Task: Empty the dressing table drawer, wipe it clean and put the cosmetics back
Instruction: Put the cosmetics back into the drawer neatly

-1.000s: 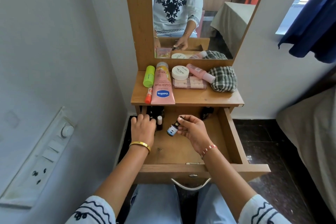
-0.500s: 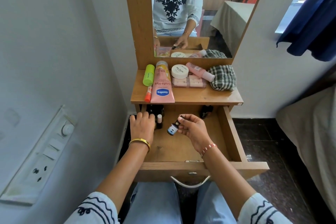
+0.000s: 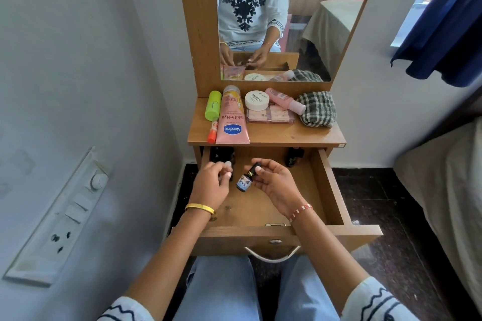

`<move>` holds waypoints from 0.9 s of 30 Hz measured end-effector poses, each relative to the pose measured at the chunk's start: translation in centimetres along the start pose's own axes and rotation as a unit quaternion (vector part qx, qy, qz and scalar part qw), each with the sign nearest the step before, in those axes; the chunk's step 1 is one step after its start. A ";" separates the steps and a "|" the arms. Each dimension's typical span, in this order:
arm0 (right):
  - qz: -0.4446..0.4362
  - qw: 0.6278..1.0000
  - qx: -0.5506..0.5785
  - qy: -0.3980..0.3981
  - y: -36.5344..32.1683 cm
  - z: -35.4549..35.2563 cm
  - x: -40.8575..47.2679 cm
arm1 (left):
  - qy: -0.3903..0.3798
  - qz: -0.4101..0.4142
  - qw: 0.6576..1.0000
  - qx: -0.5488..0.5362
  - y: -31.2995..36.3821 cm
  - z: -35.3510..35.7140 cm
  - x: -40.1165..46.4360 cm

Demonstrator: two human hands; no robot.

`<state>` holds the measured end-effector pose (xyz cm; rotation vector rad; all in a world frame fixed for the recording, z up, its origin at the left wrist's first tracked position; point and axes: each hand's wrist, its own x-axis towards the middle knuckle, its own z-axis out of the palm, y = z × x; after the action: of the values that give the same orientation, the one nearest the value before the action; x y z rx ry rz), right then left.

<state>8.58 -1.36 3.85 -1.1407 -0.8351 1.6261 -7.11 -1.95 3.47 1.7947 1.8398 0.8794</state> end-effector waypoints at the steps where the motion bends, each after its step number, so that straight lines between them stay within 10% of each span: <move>1: -0.004 1.000 0.007 0.005 0.0 0.1 -0.2 | -0.025 -0.038 0.995 -0.088 0.5 0.0 -0.1; 13: -0.076 0.996 -0.038 -0.002 -0.8 0.9 -2.0 | -0.155 -0.218 0.806 -0.528 2.0 -1.4 -2.3; 27: -0.075 0.995 -0.068 0.023 -1.3 1.6 -2.1 | -0.203 -0.228 0.764 -0.568 1.5 -1.5 -2.7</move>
<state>7.75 -2.97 6.14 -1.1756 -0.9899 1.4327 -6.87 -4.89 5.20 0.6314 0.9463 0.9648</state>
